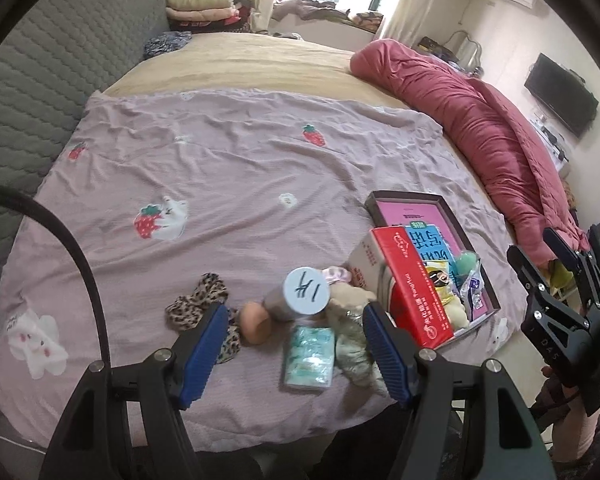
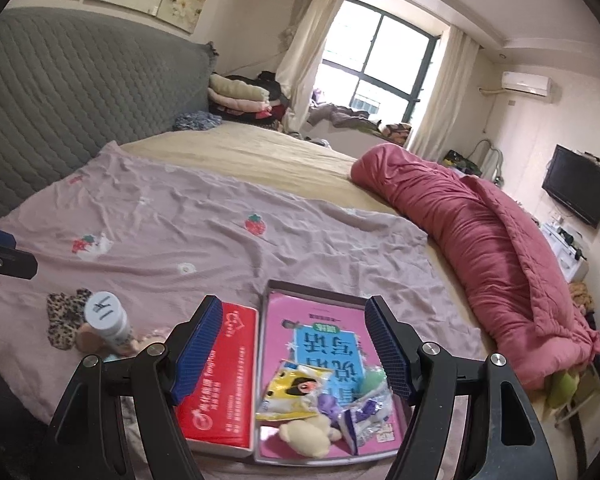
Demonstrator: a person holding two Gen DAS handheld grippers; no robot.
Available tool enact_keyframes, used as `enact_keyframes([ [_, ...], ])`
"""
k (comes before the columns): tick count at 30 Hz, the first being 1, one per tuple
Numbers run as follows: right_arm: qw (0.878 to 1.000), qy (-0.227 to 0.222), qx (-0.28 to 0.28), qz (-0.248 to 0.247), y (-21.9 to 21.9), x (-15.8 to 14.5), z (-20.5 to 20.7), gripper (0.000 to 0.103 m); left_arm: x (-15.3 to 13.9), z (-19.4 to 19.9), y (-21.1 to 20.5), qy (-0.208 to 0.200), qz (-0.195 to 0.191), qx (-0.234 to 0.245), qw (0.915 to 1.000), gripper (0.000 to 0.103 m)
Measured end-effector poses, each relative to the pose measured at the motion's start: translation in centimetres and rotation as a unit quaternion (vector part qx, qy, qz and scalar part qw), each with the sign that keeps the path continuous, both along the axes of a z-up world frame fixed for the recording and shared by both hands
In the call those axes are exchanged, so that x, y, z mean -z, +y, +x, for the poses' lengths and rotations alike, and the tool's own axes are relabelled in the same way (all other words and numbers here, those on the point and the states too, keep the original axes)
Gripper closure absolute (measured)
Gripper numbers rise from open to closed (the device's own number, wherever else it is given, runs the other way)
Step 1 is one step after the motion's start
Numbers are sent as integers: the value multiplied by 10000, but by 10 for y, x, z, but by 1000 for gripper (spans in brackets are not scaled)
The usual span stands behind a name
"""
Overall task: Organize soft objects
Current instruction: 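Withdraw both open tools from the tray back toward the remaining items, then lower both tools toward the leopard scrunchie and the floral cloth scrunchie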
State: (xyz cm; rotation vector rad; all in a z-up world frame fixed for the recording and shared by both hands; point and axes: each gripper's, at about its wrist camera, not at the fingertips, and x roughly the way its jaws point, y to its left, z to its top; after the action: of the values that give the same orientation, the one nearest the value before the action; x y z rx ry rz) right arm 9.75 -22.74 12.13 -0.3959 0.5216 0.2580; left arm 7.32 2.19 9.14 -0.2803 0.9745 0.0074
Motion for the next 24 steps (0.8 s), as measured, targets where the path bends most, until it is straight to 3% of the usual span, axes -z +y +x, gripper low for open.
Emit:
enact_keyframes([
  [14, 9986, -52, -517, 45, 35, -10, -24, 28, 4, -22, 36, 49, -9, -310, 9995, 33],
  [24, 9960, 122, -877, 83, 49, -1, -37, 28, 16, -35, 43, 205, 48, -379, 9991, 33],
])
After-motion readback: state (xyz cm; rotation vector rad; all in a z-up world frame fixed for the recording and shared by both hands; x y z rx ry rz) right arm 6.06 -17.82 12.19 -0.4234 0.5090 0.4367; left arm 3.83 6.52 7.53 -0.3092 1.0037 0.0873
